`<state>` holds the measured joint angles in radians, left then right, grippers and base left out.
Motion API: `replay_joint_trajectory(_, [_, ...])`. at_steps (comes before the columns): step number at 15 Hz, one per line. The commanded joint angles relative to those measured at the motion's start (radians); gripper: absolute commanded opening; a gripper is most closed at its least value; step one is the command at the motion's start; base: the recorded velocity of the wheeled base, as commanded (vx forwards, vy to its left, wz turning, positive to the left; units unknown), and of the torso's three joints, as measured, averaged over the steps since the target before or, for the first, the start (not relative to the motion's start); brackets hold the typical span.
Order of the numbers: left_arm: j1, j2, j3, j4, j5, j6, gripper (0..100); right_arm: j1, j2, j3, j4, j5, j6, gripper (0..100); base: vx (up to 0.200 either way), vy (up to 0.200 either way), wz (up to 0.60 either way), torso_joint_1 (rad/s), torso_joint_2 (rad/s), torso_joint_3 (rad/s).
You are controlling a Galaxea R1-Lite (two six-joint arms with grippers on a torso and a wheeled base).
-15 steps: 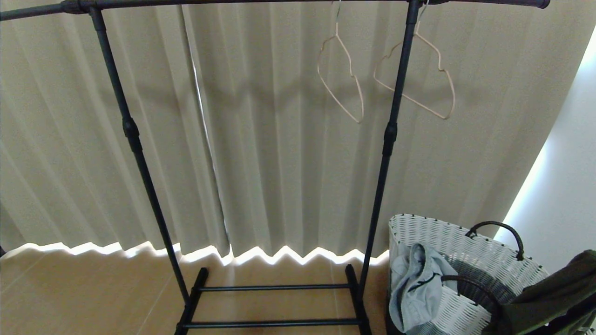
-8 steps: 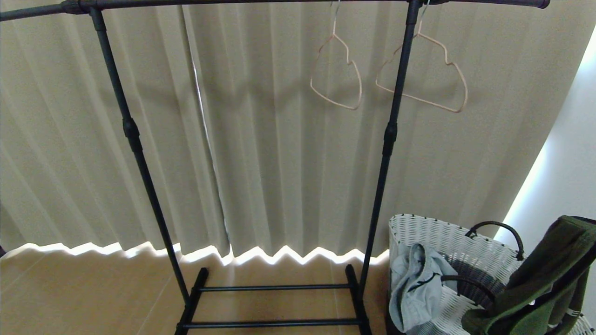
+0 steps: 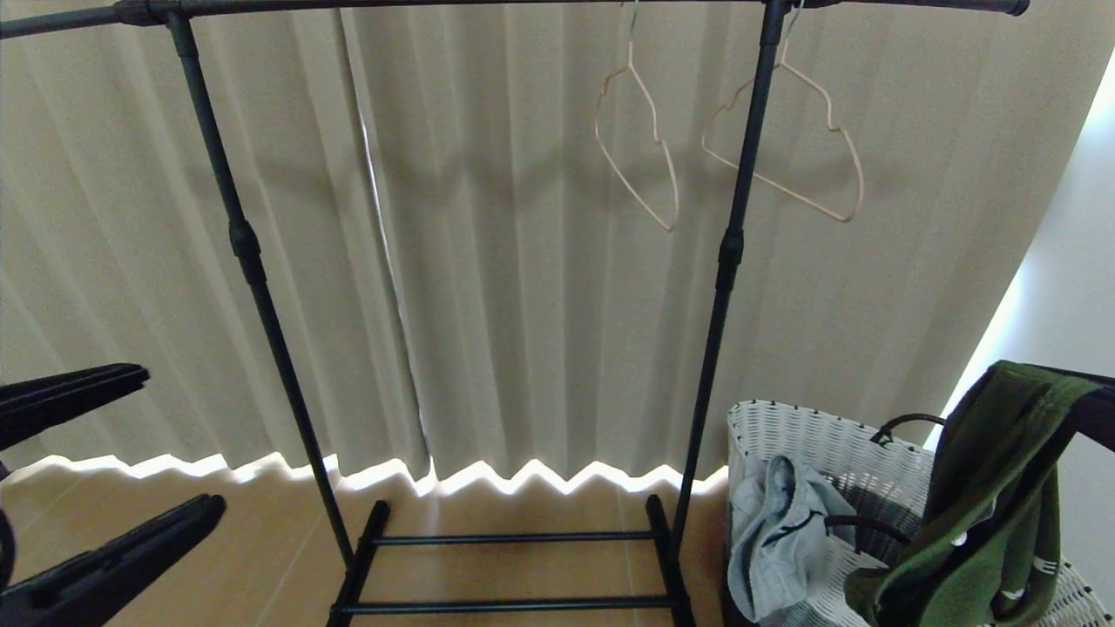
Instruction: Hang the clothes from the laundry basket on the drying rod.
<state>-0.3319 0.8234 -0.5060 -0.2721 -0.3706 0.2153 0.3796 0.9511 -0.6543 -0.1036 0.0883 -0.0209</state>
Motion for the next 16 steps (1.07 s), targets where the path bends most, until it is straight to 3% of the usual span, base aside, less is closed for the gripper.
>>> replay_joint_trajectory(1, [-0.217,0.226,-0.062,-0.045,0.087,-0.028,100,0.053,0.054,-0.051,0.001,0.001,-0.001,0,0.000,0.000,0.00,0.000,0.00,0.000])
replay_joint_trajectory(4, [-0.430,0.410,-0.063,-0.199,0.262,-0.086,100,0.134,0.055,-0.084,-0.001,-0.001,-0.001,0,0.000,0.000,0.00,0.000,0.00,0.000])
replay_joint_trajectory(5, [-0.564,0.517,-0.068,-0.274,0.358,-0.125,100,0.159,0.064,-0.114,-0.001,-0.001,-0.001,0,0.000,0.000,0.00,0.000,0.00,0.000])
replay_joint_trajectory(7, [-0.699,0.681,-0.108,-0.358,0.449,-0.159,100,0.168,0.080,-0.139,-0.001,0.001,-0.001,0,0.000,0.000,0.00,0.000,0.00,0.000])
replay_joint_trajectory(8, [-0.751,0.757,-0.144,-0.400,0.458,-0.169,100,0.168,0.080,-0.146,-0.001,0.005,-0.001,0,0.000,0.000,0.00,0.000,0.00,0.000])
replay_joint_trajectory(11, [-0.832,0.939,-0.290,-0.429,0.457,-0.192,100,0.168,0.081,-0.143,-0.025,0.019,-0.001,0,0.000,0.000,0.00,0.000,0.00,0.000])
replay_joint_trajectory(14, [-0.860,1.088,-0.462,-0.429,0.453,-0.258,100,0.170,0.080,-0.156,-0.030,0.022,-0.001,0,0.000,0.000,0.00,0.000,0.00,0.000])
replay_joint_trajectory(16, [-0.855,1.151,-0.539,-0.427,0.455,-0.258,100,0.180,0.072,-0.157,-0.028,0.044,-0.001,0,0.000,0.000,0.00,0.000,0.00,0.000])
